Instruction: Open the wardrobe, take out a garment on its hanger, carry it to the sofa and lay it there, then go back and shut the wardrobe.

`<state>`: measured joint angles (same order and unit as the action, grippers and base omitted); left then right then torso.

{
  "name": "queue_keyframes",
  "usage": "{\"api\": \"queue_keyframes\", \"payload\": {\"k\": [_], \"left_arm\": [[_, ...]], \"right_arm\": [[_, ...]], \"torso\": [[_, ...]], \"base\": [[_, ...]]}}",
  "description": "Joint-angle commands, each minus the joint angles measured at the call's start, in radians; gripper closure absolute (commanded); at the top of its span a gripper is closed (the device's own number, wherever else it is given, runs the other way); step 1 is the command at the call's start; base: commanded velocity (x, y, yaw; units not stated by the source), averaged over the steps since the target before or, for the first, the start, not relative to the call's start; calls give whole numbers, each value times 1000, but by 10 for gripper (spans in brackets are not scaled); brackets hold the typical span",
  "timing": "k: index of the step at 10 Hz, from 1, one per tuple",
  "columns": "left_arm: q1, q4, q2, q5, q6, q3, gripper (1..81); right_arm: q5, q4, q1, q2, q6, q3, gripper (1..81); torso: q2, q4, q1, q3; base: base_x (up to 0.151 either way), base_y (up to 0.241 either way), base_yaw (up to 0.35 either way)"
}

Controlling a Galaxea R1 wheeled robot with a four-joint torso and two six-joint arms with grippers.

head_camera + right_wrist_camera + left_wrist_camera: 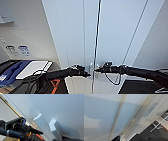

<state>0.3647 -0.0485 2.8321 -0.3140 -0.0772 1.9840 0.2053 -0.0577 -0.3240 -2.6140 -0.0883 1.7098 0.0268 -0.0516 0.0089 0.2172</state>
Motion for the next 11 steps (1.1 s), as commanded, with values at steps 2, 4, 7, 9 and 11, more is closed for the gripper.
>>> {"api": "queue_keyframes", "payload": {"k": [2,4,7,9,11], "left_arm": [[-198,-11,99,-5,4,101,10],[-217,-11,118,-5,4,117,10],[-220,-25,175,-5,8,180,10],[-220,-31,221,12,7,182,10],[-217,-25,259,16,4,167,10]], "right_arm": [[9,-2,167,-7,-4,-23,10],[9,-5,168,-13,-4,-23,10],[9,-4,171,-33,-4,-15,10],[9,-7,168,-43,-4,-12,10],[5,-10,159,-43,-14,-24,10]], "torso": [[0,0,0,0],[0,0,0,0],[0,0,0,0],[0,0,0,0],[0,0,0,0]], "base": [[0,0,0],[0,0,0],[0,0,0],[0,0,0],[0,0,0]]}}
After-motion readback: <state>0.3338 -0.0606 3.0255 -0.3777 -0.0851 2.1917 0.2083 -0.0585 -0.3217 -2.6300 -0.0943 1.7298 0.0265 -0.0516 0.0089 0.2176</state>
